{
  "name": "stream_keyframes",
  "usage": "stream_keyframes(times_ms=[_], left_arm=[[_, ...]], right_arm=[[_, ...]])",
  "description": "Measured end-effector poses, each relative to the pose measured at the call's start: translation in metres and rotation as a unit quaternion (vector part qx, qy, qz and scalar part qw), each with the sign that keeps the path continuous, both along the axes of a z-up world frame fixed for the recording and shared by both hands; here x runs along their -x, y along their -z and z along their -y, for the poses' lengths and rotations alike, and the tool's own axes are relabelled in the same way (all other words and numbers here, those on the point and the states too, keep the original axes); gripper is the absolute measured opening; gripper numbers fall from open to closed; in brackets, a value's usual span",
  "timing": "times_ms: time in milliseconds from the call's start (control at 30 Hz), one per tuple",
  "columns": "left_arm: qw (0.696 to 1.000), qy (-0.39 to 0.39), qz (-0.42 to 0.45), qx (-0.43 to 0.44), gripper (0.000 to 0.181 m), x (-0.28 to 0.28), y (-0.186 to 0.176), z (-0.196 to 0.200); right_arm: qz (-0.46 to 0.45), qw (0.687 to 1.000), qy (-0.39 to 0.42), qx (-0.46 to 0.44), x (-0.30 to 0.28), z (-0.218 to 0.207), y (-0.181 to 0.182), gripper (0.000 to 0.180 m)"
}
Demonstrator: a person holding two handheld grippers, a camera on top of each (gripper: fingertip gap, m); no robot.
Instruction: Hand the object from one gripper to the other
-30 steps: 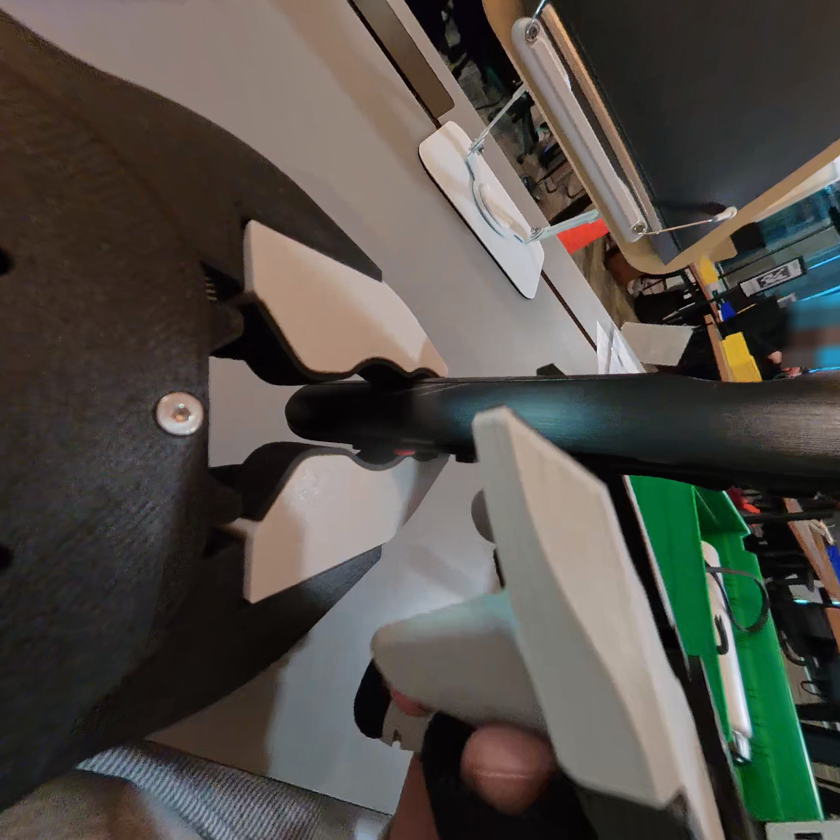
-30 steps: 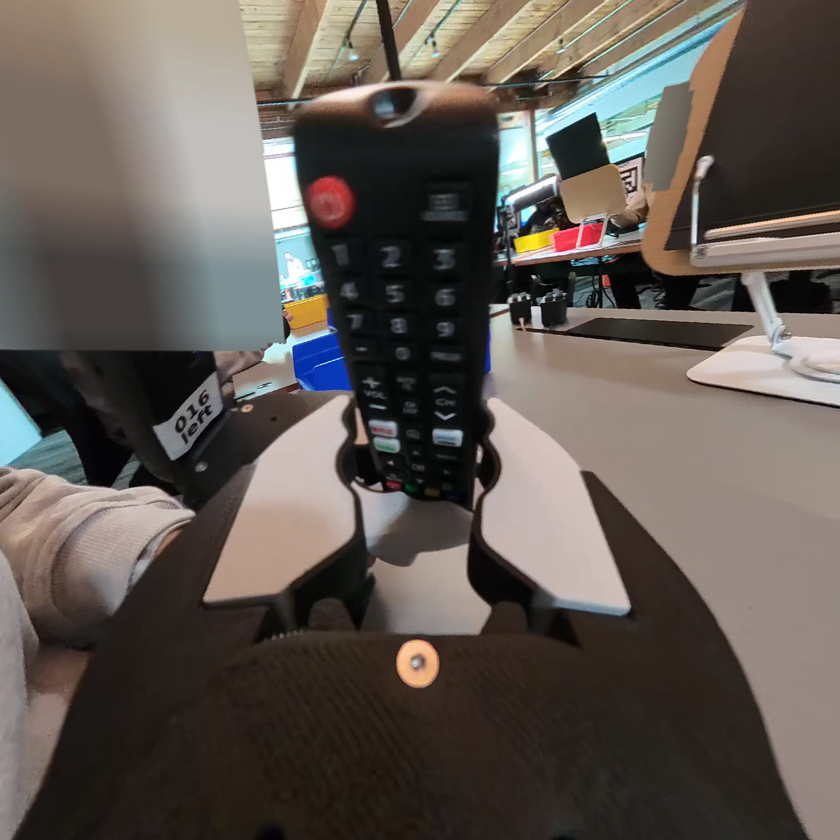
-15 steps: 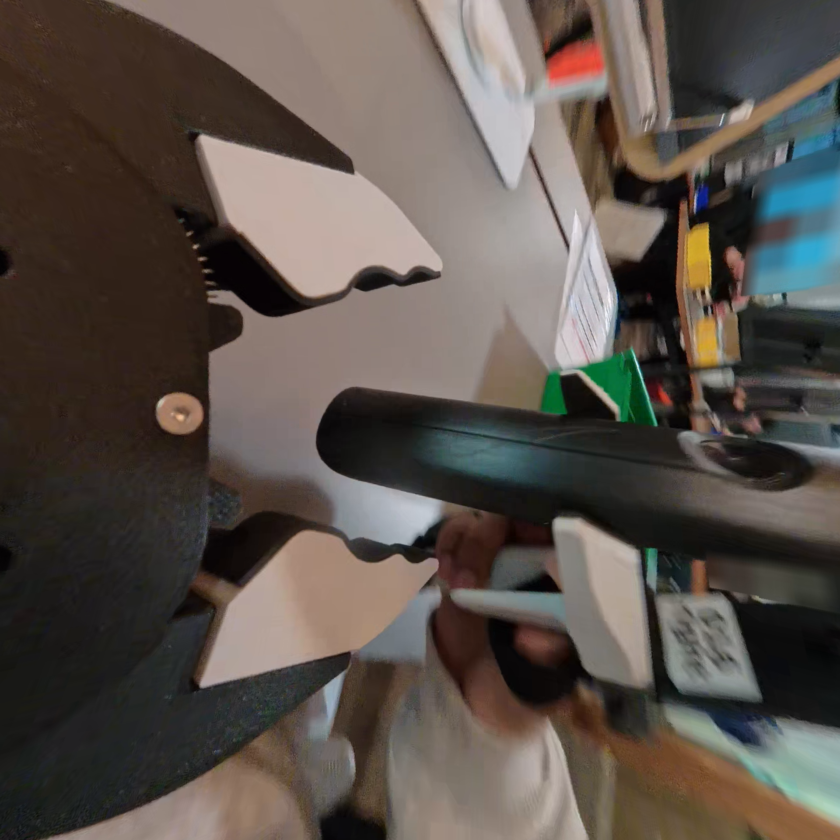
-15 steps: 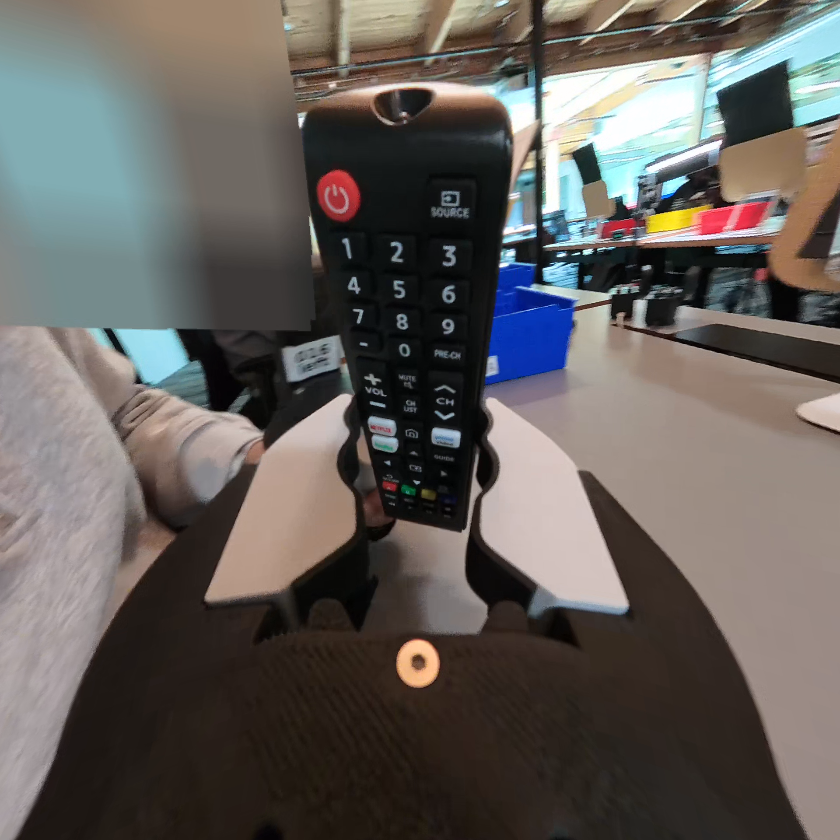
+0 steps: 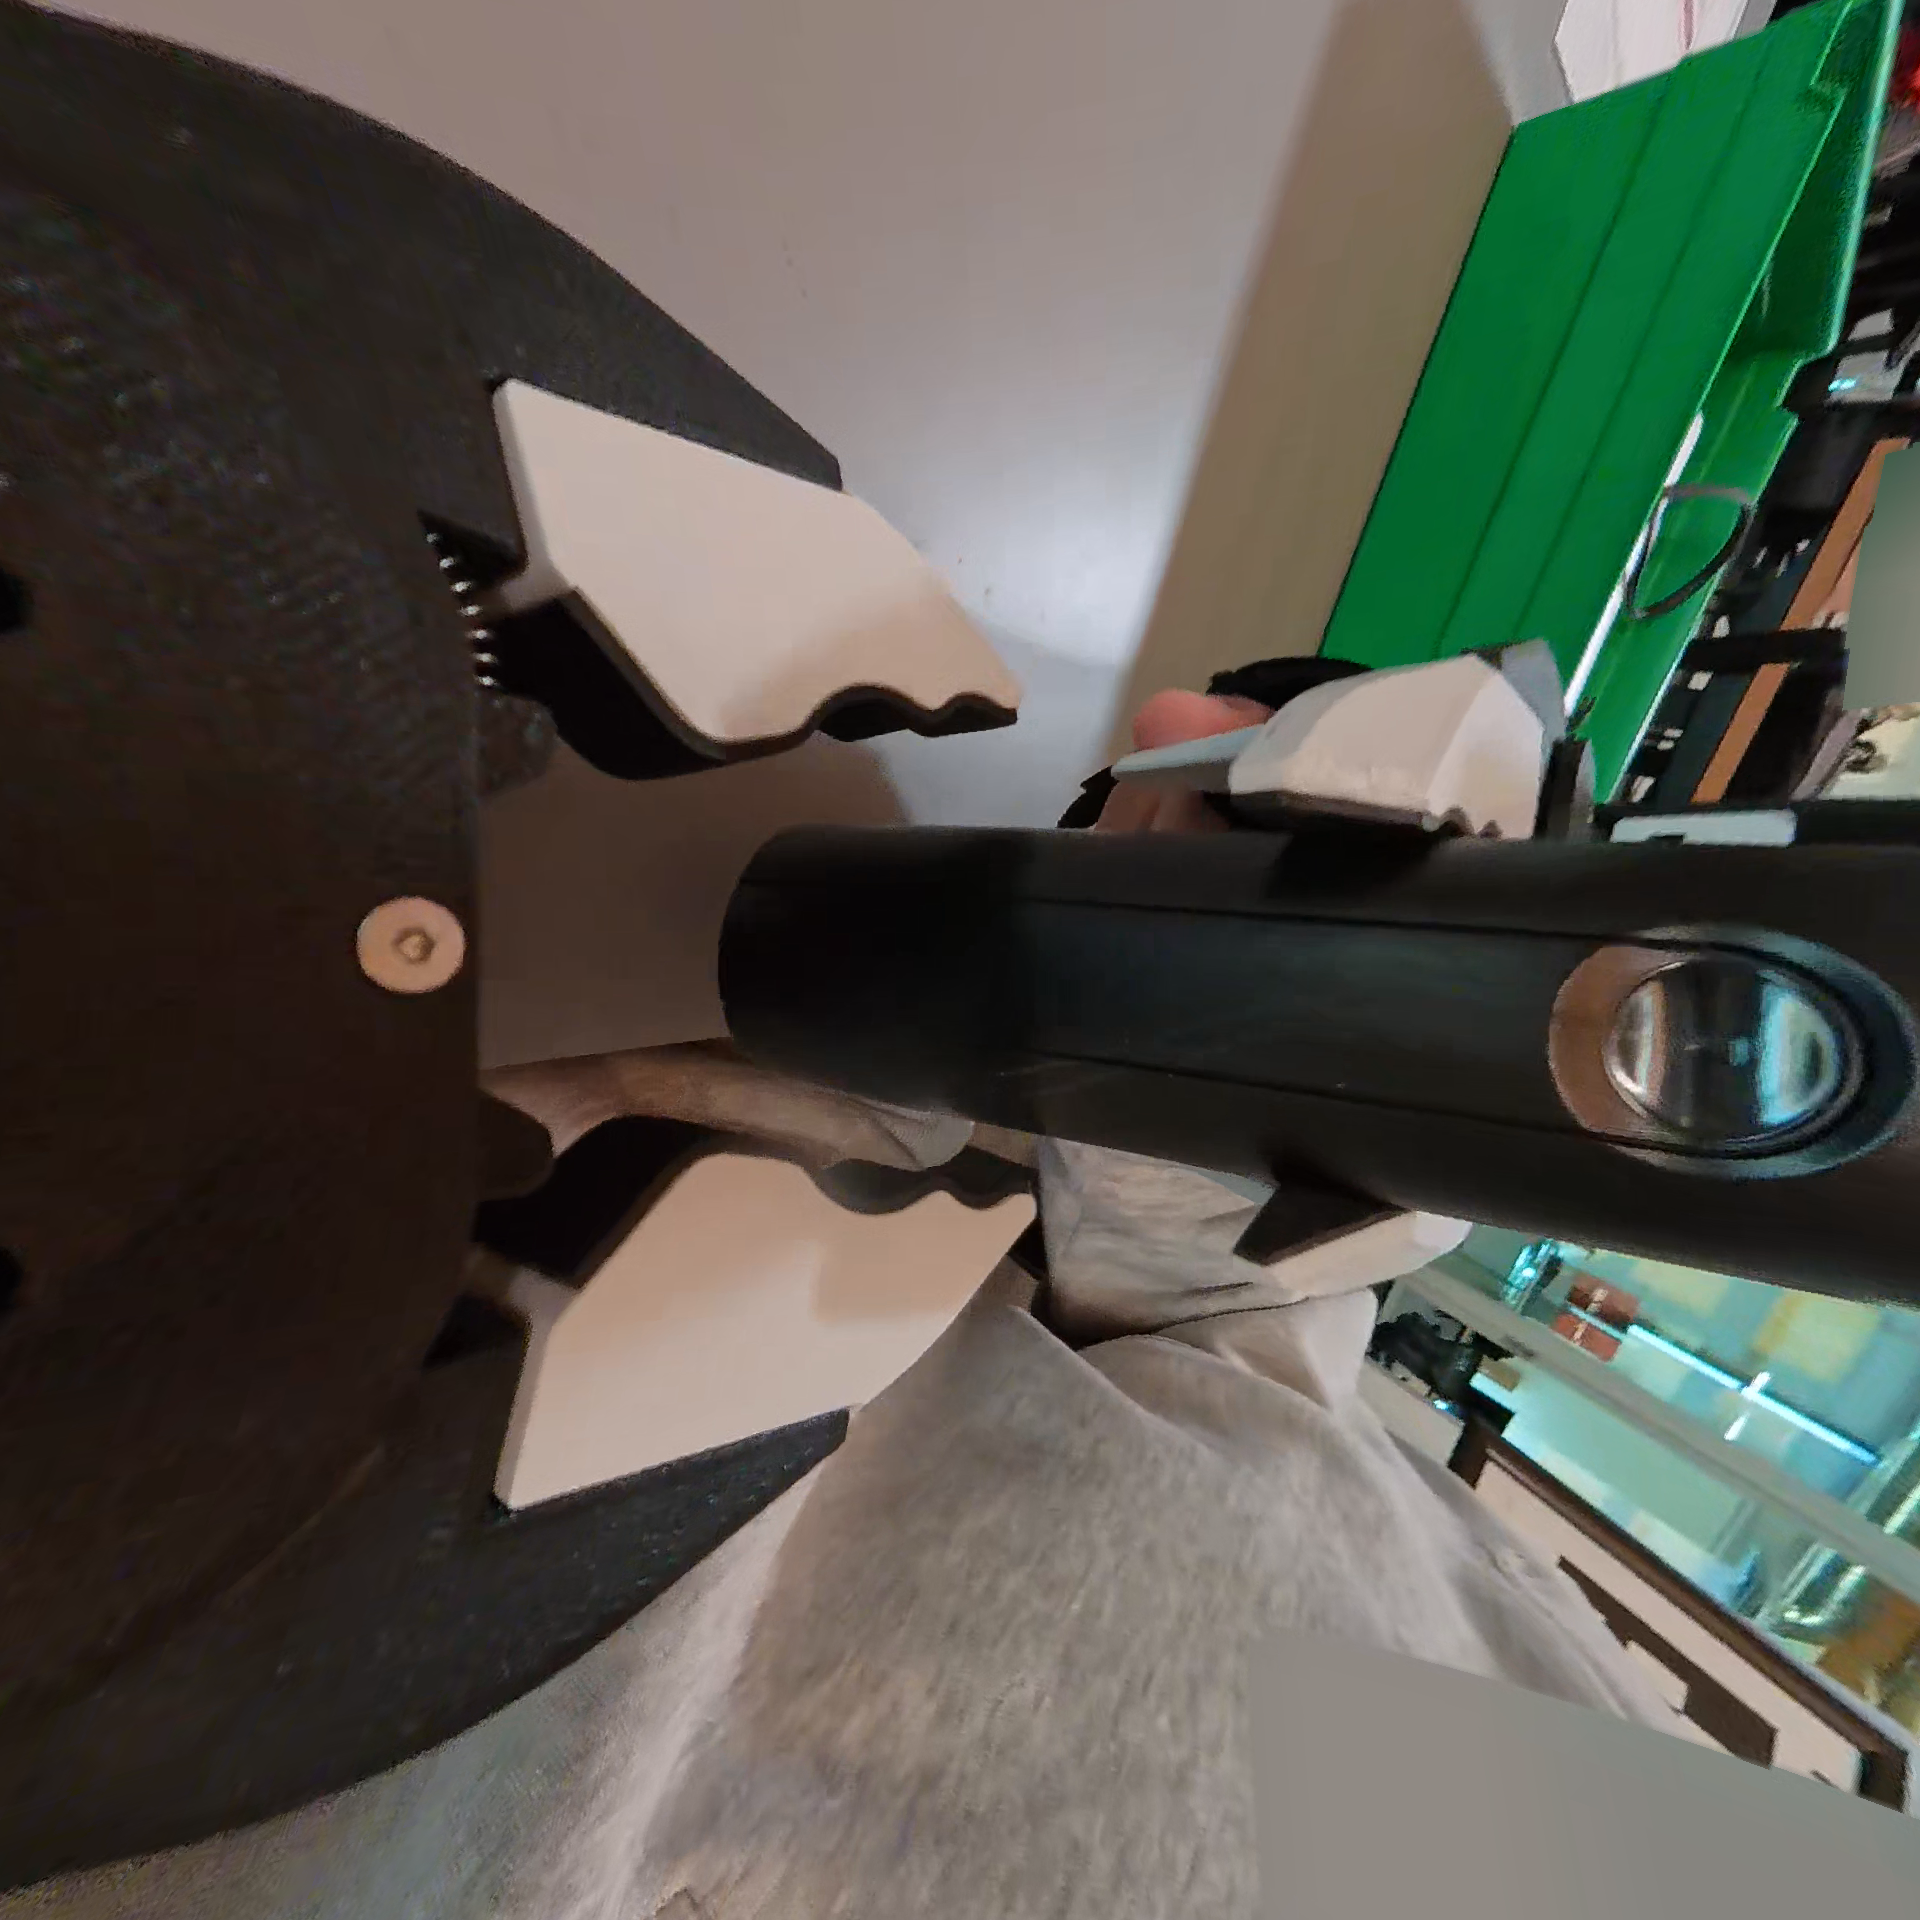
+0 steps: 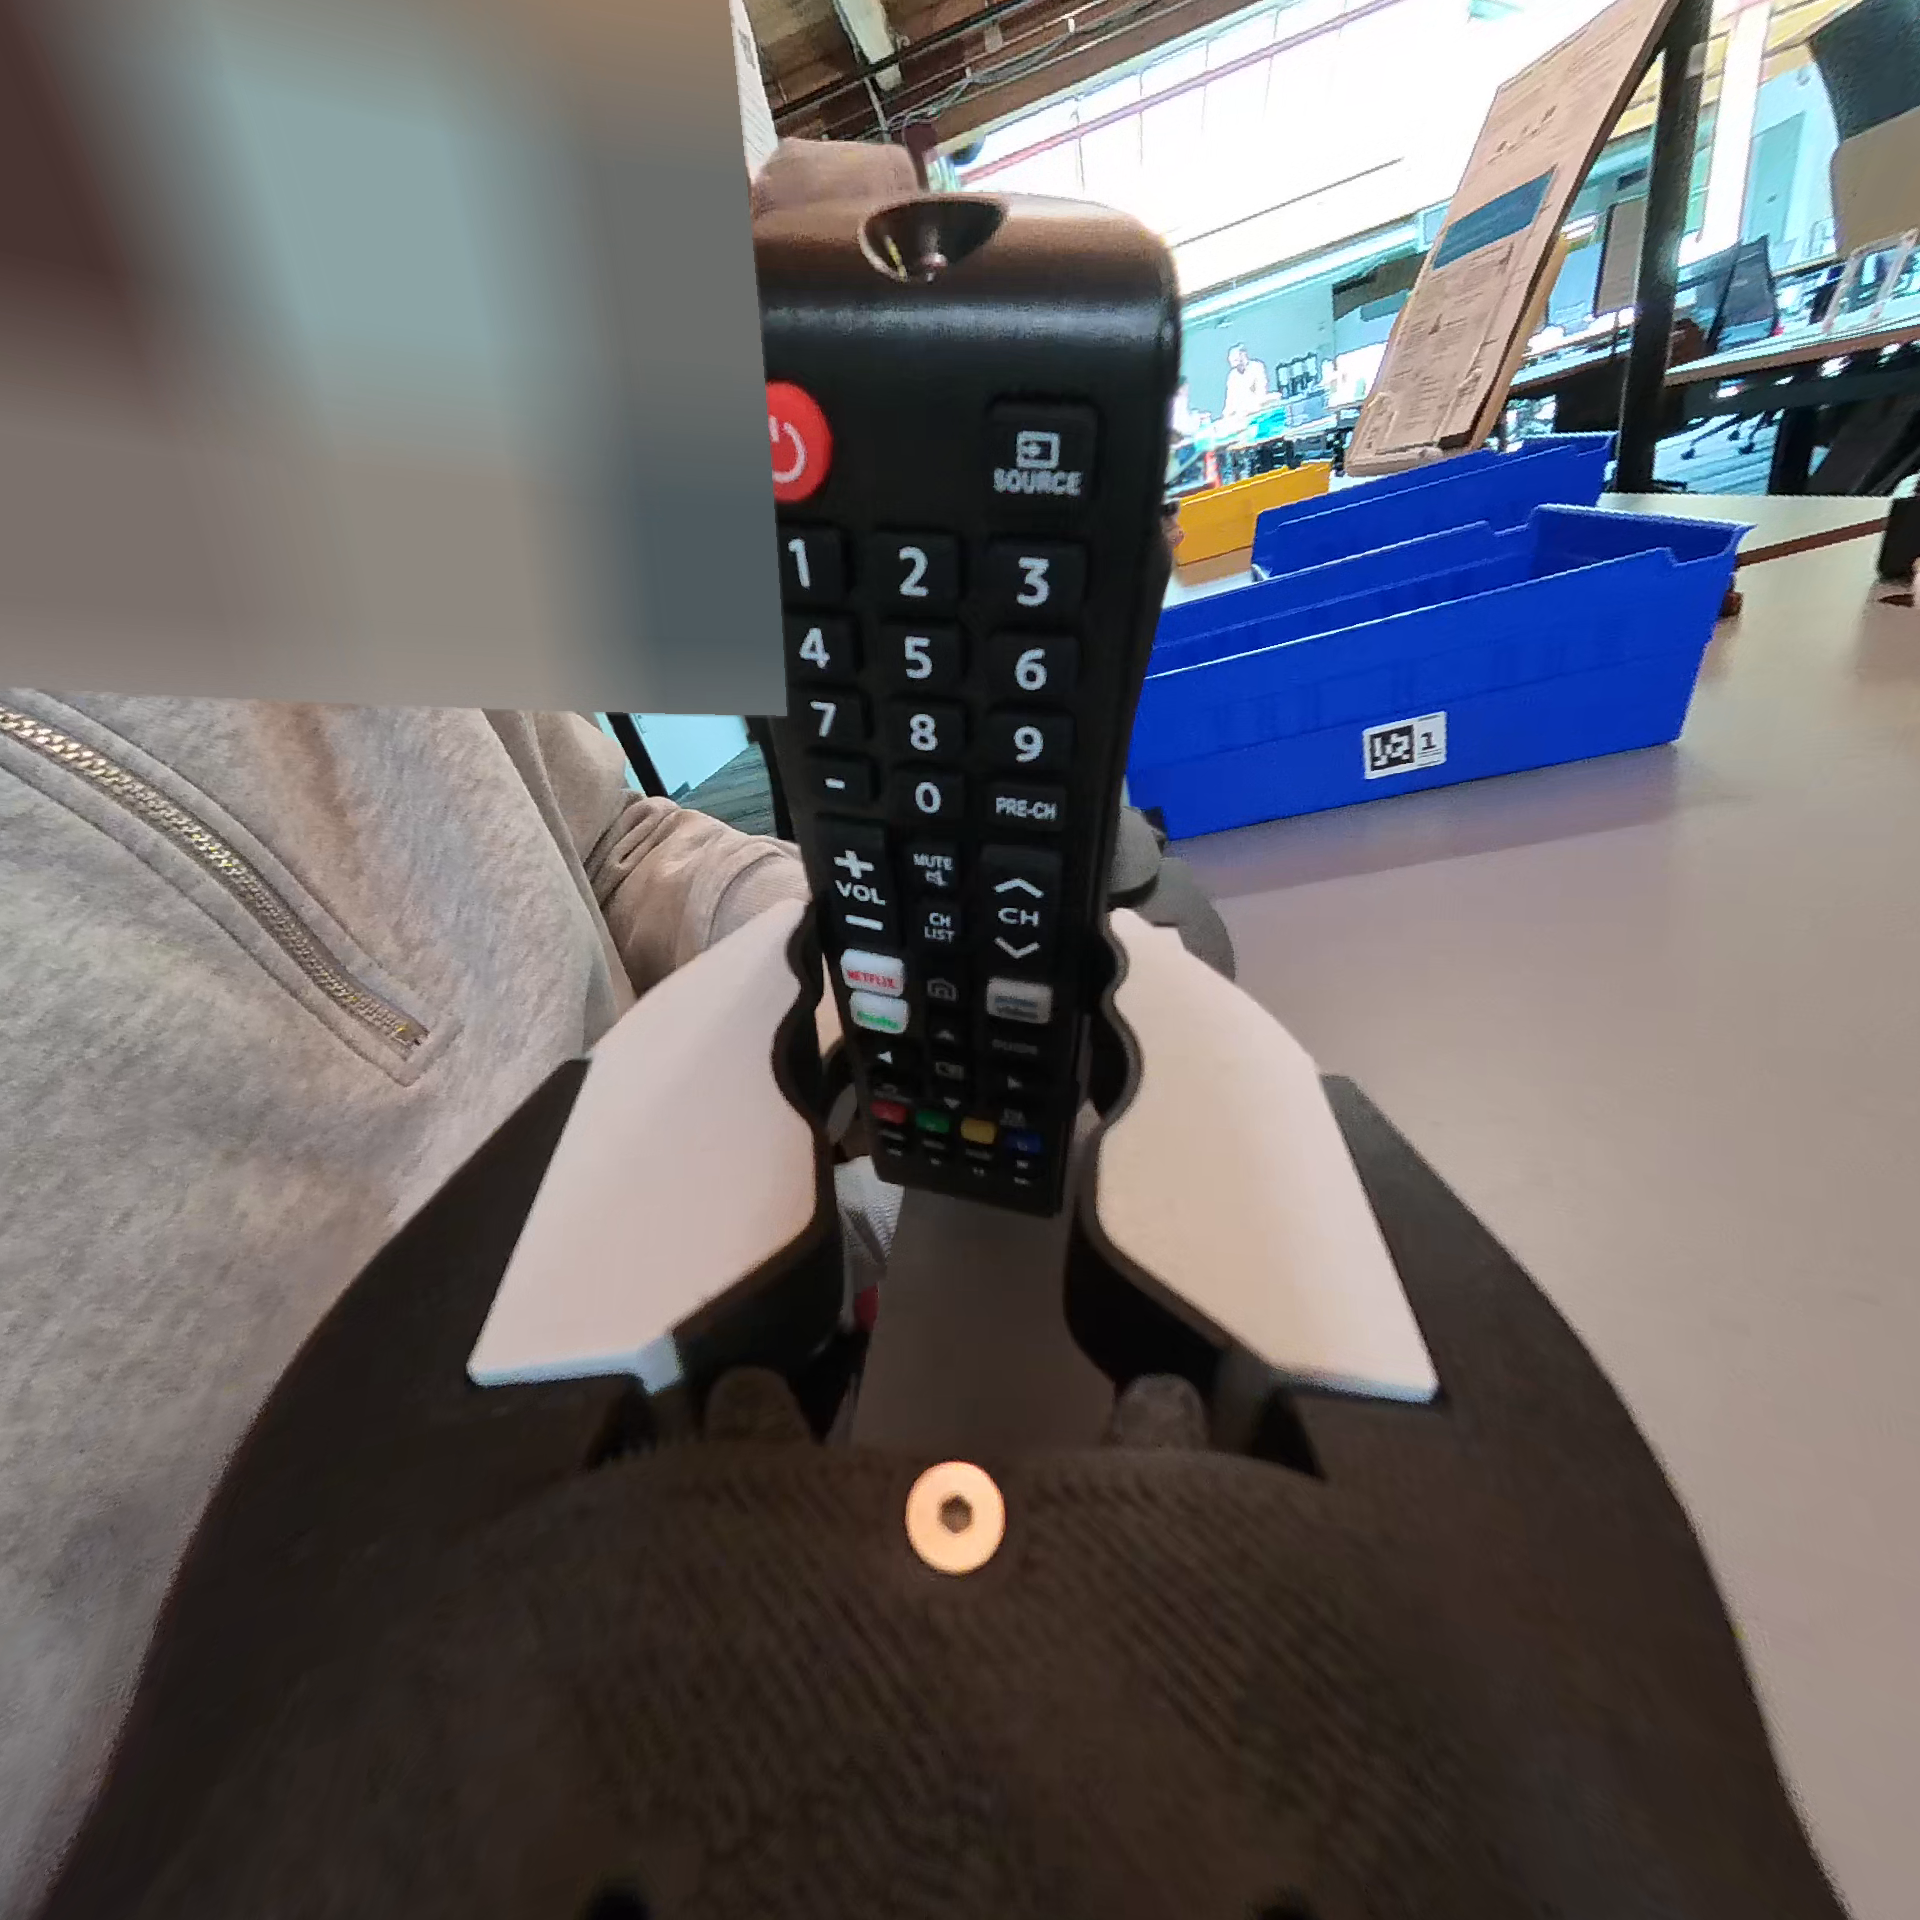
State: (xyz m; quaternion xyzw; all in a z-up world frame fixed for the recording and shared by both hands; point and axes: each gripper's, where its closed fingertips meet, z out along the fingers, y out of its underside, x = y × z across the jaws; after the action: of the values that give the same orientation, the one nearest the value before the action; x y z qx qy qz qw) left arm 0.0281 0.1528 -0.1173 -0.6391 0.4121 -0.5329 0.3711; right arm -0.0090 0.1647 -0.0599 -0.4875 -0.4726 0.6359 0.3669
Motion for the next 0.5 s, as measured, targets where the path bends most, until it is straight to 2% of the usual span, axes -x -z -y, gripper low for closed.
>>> stream_keyframes(times_ms=[67,133,300,367,500], left_arm=[[1.000,0.010,-0.014,-0.005,0.076,-0.003,0.005,0.004],[0.999,0.028,-0.018,-0.009,0.052,-0.004,0.006,0.009],[1.000,0.009,-0.021,-0.005,0.052,-0.010,0.006,0.007],[1.000,-0.002,-0.021,-0.008,0.051,-0.011,0.006,0.004],[0.999,-0.014,-0.023,-0.032,0.051,-0.012,0.004,0.003]], right_arm=[[-0.002,1.000,-0.006,0.003,0.000,0.002,-0.001,0.050],[-0.003,1.000,-0.007,0.004,0.000,0.003,-0.001,0.051],[-0.035,0.999,0.011,0.018,0.003,-0.002,-0.005,0.052],[-0.035,0.999,0.031,0.010,0.006,-0.005,-0.004,0.066],[-0.034,0.998,0.053,-0.031,0.010,-0.004,-0.002,0.075]])
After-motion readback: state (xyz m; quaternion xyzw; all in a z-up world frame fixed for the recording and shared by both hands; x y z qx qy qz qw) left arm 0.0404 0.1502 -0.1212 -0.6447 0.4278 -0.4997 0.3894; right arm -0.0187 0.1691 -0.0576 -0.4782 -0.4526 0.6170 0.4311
